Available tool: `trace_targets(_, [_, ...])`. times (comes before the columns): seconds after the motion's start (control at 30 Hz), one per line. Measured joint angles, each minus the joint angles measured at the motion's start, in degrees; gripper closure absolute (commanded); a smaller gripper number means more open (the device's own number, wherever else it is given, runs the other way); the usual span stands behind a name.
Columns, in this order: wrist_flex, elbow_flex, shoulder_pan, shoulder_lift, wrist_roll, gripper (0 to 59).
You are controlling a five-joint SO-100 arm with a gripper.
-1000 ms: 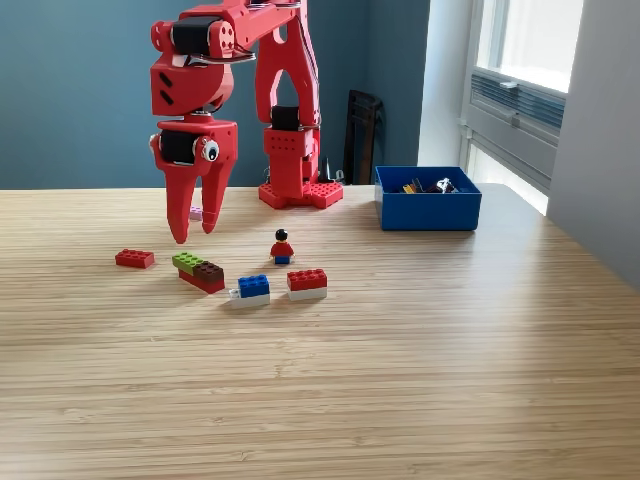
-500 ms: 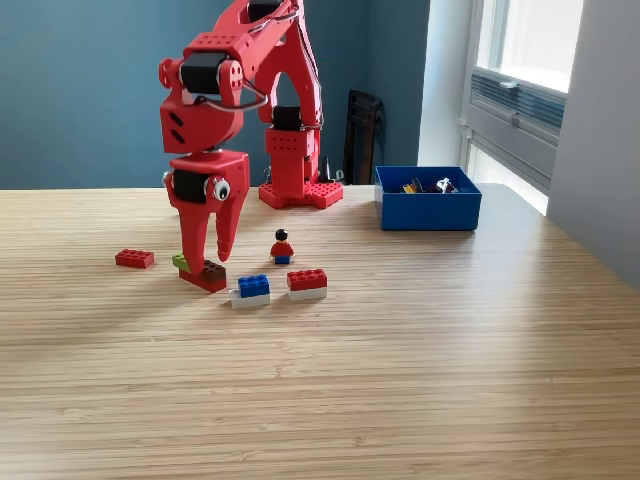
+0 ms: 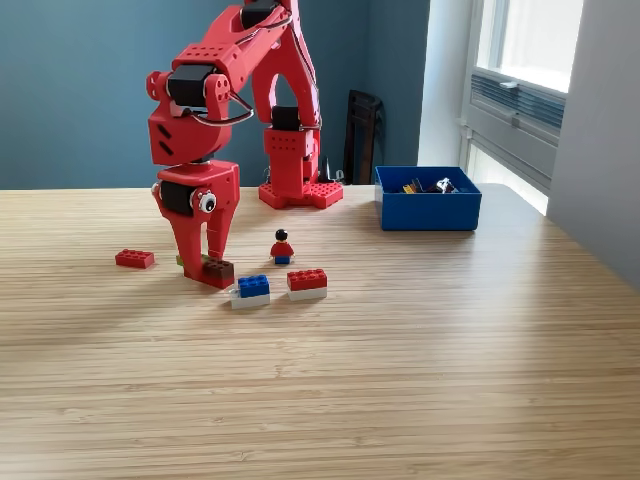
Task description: Grasp a lego block and put it in the bin.
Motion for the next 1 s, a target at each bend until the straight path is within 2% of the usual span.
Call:
trace_targets(0.4, [0.3, 0.0, 0.0, 0.0, -1.8, 58.6])
trace_targets(0.53, [5.8, -1.8, -0.4, 0.0, -2.4, 58.6])
trace_targets(0.83, [21.2, -22.1, -6.4, 0.0, -1.8, 58.6])
trace_targets(1.0, [25.5, -27.1, -11.2, 0.0, -0.6, 58.6])
